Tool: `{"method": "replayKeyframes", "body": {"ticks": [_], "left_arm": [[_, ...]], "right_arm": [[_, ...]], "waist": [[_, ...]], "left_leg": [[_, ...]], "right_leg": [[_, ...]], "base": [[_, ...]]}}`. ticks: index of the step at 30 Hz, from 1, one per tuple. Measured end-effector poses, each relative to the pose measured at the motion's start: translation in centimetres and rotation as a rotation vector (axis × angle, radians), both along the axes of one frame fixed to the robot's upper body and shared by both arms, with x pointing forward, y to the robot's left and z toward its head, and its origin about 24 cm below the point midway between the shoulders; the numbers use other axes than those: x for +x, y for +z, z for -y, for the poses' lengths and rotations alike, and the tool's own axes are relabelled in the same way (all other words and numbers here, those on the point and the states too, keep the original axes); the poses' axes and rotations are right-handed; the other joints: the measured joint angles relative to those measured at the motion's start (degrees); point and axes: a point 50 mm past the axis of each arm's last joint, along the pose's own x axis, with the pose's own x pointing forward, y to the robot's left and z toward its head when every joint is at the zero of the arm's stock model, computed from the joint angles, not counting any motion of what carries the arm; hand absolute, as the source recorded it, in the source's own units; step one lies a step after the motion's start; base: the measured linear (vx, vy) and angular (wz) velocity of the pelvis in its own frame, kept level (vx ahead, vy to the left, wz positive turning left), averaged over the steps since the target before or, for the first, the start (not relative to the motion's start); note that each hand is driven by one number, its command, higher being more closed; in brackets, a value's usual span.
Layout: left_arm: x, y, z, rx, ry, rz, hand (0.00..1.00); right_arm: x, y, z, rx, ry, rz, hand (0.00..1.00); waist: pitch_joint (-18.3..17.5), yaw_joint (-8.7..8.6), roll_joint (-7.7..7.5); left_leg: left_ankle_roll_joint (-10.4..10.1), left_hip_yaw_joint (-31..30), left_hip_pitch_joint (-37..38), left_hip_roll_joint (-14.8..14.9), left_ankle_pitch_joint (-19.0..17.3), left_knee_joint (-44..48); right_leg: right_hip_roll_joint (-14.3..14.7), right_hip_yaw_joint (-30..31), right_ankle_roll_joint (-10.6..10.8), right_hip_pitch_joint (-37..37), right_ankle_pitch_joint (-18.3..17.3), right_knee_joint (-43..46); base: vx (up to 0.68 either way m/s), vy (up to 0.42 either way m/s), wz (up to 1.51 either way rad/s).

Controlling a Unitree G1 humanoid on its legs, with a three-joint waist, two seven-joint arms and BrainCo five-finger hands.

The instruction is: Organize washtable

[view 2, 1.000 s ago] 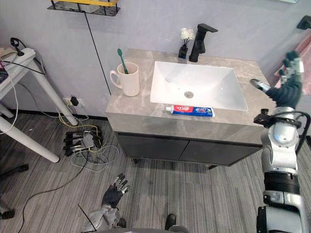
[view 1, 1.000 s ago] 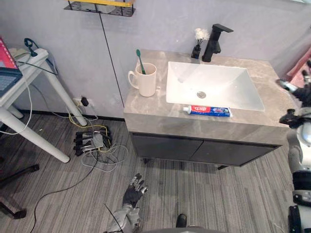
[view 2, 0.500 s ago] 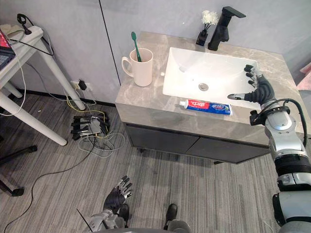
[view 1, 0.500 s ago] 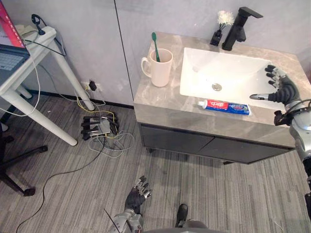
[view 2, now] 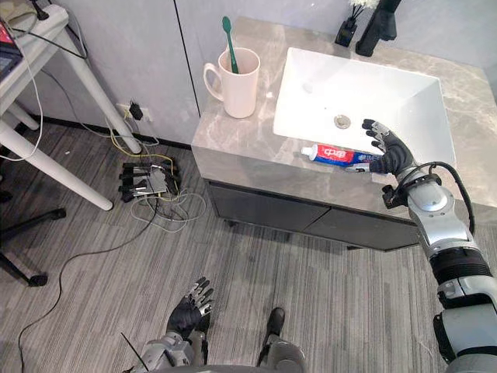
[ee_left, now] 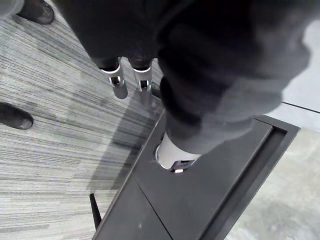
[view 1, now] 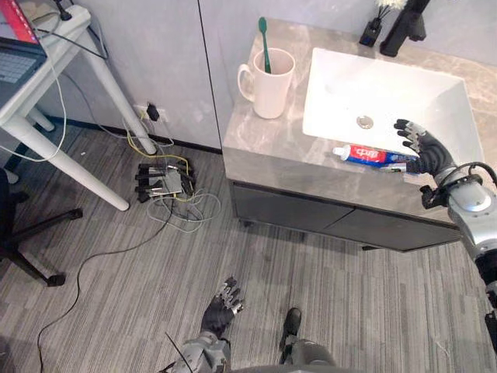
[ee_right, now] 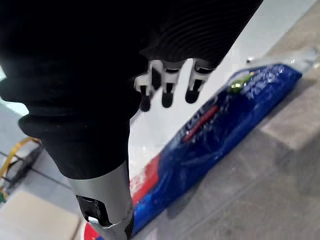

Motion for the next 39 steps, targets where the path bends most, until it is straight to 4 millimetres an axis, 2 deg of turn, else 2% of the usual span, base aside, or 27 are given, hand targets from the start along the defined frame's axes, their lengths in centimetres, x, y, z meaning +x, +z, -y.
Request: {"method": "replayKeyframes", "body": {"ticks": [9,10,25,33,39], "left_arm": [[0.6,0.3,-0.7,0.028,-0.013,0.023,0.00],[0.6,0.4,-0.8,0.029,-0.014,0.027,0.00],[0.9,0.6,-0.9,0.032,-0.010,0.048,0.00],[0.9,0.6,-1.0,0.034,-0.012,0.047,0.00],[1.0,0.6,-1.0,0.030,-0.009,0.050,0.00]], "right_arm": [[0.1,0.6,0.0,-0.013,0.002,0.014,0.00],[0.1,0.8,0.0,-0.016,0.003,0.020,1.00],[0.4,2.9,0.0,-0.030,-0.014,0.084,1.00],[0.4,3.1,-0.1,-0.032,-0.006,0.089,1.00],[0.4,3.1,0.0,-0.030,-0.013,0.089,1.00]], "waist": [[1.48,0.57,-0.56],[1.95,0.56,-0.53],[3.23,0.72,-0.15],[3.23,0.92,-0.16],[3.20,1.98,-0.16]], "left_leg": [[0.02,-0.35,-1.11,-0.19,-0.01,0.29],[0.03,-0.36,-1.16,-0.18,-0.02,0.35],[0.15,-0.18,-2.26,-0.19,-0.09,0.99],[0.15,0.02,-1.64,-0.18,-0.10,0.84],[0.15,0.39,-1.38,-0.11,-0.09,0.81]], "right_leg": [[-0.16,0.53,-0.51,-0.88,0.40,0.02],[-0.14,0.82,-0.70,-0.91,0.61,0.02],[-0.19,1.87,-0.68,-1.89,1.11,-0.05],[-0.26,3.05,-0.82,-1.67,1.24,-0.01],[-0.20,3.41,-0.81,-1.65,1.25,0.00]], "base": [[0.01,0.002,0.02],[0.00,0.000,0.00],[0.00,0.001,0.00],[0.00,0.004,-0.02],[-0.02,-0.002,-0.03]]}}
